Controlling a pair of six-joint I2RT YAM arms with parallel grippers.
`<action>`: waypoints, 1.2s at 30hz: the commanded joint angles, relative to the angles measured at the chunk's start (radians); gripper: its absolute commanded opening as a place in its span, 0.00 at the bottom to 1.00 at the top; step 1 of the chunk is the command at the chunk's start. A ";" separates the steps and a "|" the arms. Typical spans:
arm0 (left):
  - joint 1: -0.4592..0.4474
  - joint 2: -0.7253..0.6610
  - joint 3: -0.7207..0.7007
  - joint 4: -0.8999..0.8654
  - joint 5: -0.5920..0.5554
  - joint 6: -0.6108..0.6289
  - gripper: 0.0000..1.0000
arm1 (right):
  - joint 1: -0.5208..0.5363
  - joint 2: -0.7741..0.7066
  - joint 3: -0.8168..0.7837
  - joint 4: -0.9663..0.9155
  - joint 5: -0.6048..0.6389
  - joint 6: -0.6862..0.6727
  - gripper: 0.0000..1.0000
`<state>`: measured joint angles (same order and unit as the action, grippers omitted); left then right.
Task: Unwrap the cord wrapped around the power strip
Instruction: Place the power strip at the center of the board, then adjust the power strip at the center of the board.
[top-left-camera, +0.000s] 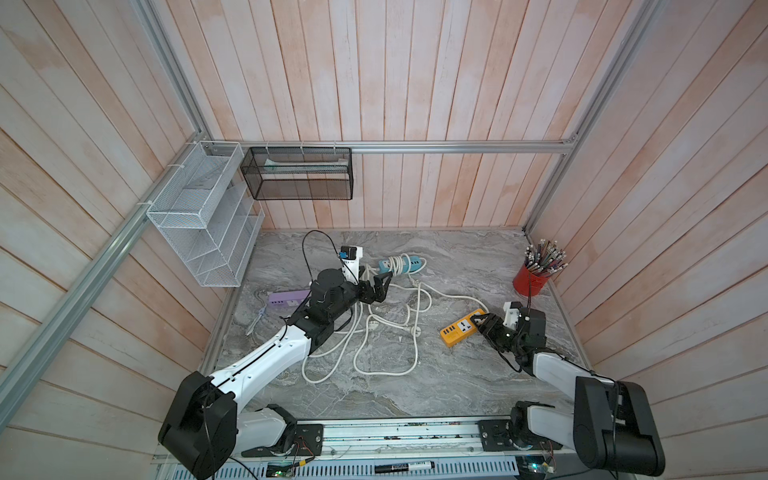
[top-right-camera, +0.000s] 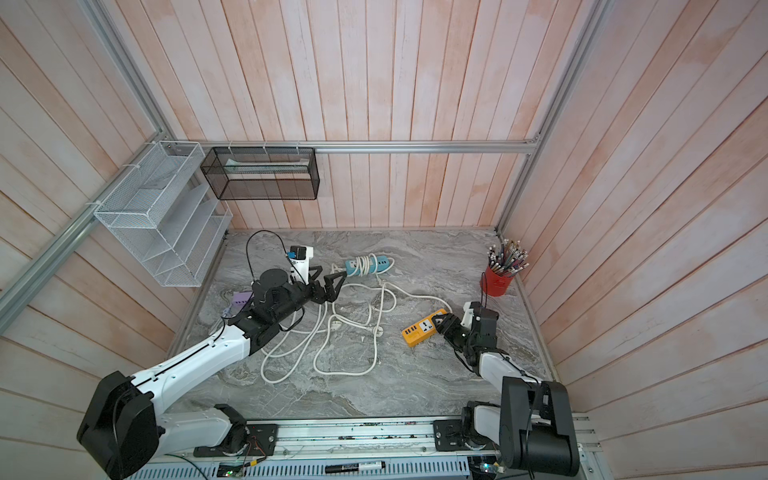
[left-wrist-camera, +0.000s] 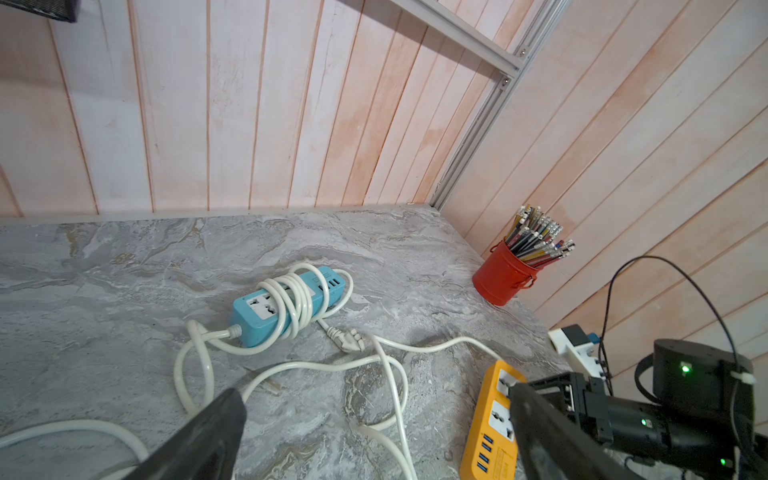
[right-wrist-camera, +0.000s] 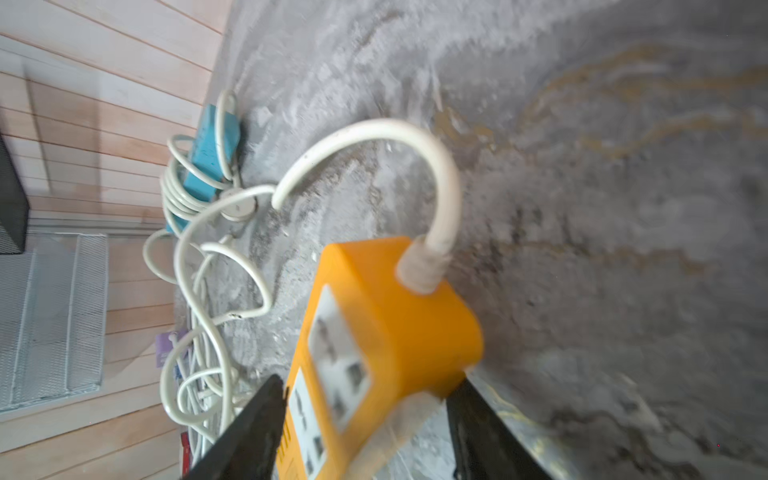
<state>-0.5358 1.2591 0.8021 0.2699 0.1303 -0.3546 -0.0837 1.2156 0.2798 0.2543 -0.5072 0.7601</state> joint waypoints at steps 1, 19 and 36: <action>0.031 -0.030 -0.004 -0.019 0.020 -0.023 1.00 | 0.004 -0.035 0.011 -0.067 0.070 -0.024 0.79; 0.134 0.055 0.086 -0.021 0.080 -0.043 1.00 | 0.046 -0.130 0.384 -0.137 -0.015 -0.021 0.98; 0.211 0.426 0.315 0.111 0.157 -0.103 0.91 | 0.223 0.484 0.728 0.240 -0.067 0.041 0.85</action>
<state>-0.3347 1.6279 1.0706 0.3149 0.2703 -0.4618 0.1192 1.7027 0.9909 0.4110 -0.5709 0.7940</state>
